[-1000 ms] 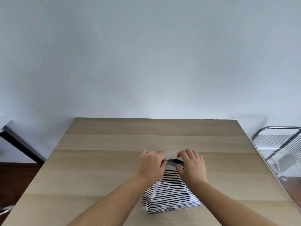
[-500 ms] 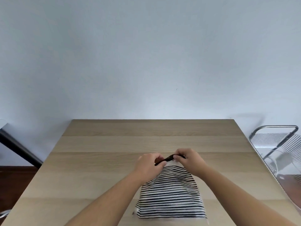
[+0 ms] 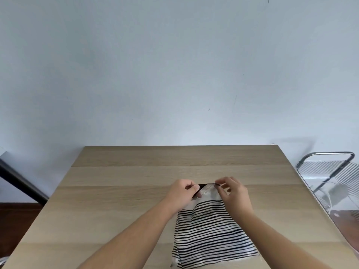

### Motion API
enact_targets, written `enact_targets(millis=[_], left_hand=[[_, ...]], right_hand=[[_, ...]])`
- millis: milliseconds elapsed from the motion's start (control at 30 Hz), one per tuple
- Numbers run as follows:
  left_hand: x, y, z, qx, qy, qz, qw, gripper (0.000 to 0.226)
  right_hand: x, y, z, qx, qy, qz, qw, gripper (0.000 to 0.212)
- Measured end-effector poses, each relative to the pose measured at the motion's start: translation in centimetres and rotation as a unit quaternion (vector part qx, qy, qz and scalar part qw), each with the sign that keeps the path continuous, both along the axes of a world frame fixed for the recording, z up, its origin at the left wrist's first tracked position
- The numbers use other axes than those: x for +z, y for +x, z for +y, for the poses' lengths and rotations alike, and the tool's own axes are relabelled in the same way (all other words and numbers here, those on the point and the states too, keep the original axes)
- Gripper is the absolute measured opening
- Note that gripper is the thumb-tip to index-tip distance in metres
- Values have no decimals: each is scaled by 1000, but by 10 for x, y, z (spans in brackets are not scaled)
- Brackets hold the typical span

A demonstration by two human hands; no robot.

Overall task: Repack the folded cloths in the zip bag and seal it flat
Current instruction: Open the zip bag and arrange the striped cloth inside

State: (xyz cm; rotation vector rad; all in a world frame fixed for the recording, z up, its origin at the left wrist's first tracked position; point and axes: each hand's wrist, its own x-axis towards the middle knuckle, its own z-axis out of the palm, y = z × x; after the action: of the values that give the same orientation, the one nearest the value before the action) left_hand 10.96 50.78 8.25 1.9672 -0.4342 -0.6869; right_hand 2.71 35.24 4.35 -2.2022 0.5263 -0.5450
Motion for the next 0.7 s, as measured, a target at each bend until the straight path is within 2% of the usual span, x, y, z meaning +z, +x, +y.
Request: enact_targets(millis=[100,267,467,600,700], left_hand=[[4,0,2,-5,-21,38,999,22],[7,2,8,-22,1,30,999,24],[9,4,13,-50,2,59,997,25],[14,1,9,-32,-23,72,997,31],[19,-6,0,-28,-45,44,998,24]], right_hand=[[2,3,-3,-10,76,1,997,13],[14,7,-13,32,170,48,984,21],[36,14,-22,149,269,96,947,30],[46,17,-21,186,285,98,935,31],[48,18,-18,200,255,102,940,27]])
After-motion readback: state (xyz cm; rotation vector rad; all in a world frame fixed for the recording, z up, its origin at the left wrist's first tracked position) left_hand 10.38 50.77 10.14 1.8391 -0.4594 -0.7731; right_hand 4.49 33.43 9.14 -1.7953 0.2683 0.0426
